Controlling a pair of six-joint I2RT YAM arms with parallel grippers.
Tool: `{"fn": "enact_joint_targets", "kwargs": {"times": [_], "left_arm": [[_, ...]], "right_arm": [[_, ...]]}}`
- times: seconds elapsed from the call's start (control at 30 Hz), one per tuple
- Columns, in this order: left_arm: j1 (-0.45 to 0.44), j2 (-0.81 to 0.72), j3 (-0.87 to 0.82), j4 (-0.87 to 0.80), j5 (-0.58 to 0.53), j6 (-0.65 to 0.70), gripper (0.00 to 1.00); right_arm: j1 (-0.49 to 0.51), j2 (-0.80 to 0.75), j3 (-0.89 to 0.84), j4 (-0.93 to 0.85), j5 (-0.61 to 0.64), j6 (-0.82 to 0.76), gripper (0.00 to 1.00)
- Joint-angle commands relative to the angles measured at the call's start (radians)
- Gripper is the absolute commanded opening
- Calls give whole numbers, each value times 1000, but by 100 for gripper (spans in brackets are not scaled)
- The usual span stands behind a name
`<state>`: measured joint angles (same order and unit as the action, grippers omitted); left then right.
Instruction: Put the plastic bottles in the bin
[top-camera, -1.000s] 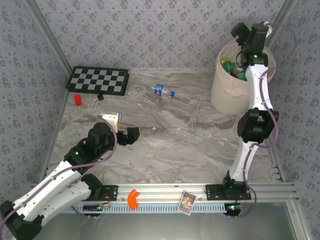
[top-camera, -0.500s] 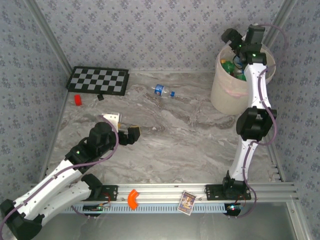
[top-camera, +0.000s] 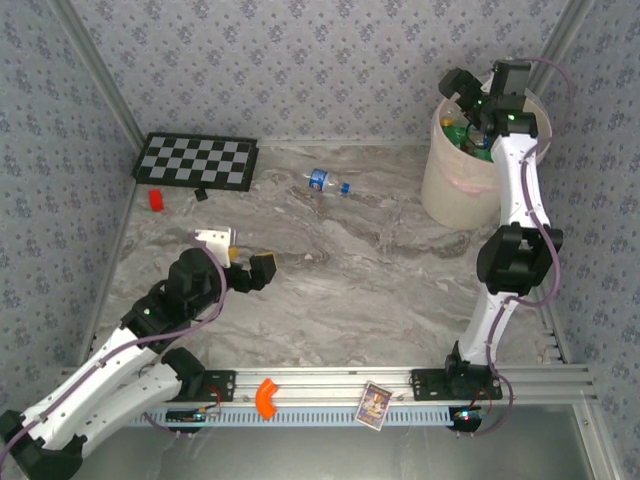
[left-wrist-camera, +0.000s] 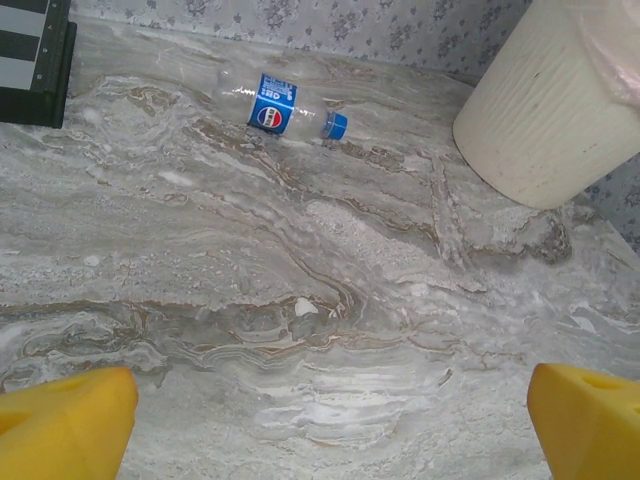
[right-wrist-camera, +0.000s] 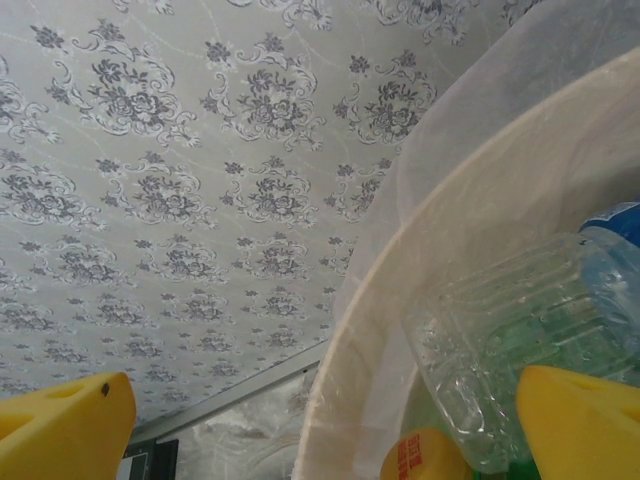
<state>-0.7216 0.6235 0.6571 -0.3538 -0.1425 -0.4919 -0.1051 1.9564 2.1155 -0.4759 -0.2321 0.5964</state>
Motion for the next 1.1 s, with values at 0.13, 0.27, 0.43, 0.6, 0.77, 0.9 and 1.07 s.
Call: {"fn": "enact_joint_targets", "kwargs": {"times": [0.13, 0.27, 0.43, 0.6, 0.77, 0.9, 1.07], "left_arm": [[4, -25, -1, -6, 6, -35, 100], [4, 0, -13, 21, 12, -54, 100], [5, 66, 1, 24, 3, -77, 100], [6, 157, 22, 40, -28, -114, 100], [8, 276, 63, 74, -46, -154, 100], [24, 380, 100, 100, -66, -193, 100], [74, 493, 138, 162, -33, -237, 100]], "right_arm": [[23, -204, -51, 1, 33, -49, 100], [68, -341, -209, 36, 41, -53, 100], [171, -533, -493, 150, 99, -73, 100], [330, -664, -722, 233, 180, -127, 99], [473, -751, -913, 320, 244, -189, 99], [546, -773, -1073, 365, 259, -226, 99], [607, -758, -1168, 415, 341, -311, 100]]}}
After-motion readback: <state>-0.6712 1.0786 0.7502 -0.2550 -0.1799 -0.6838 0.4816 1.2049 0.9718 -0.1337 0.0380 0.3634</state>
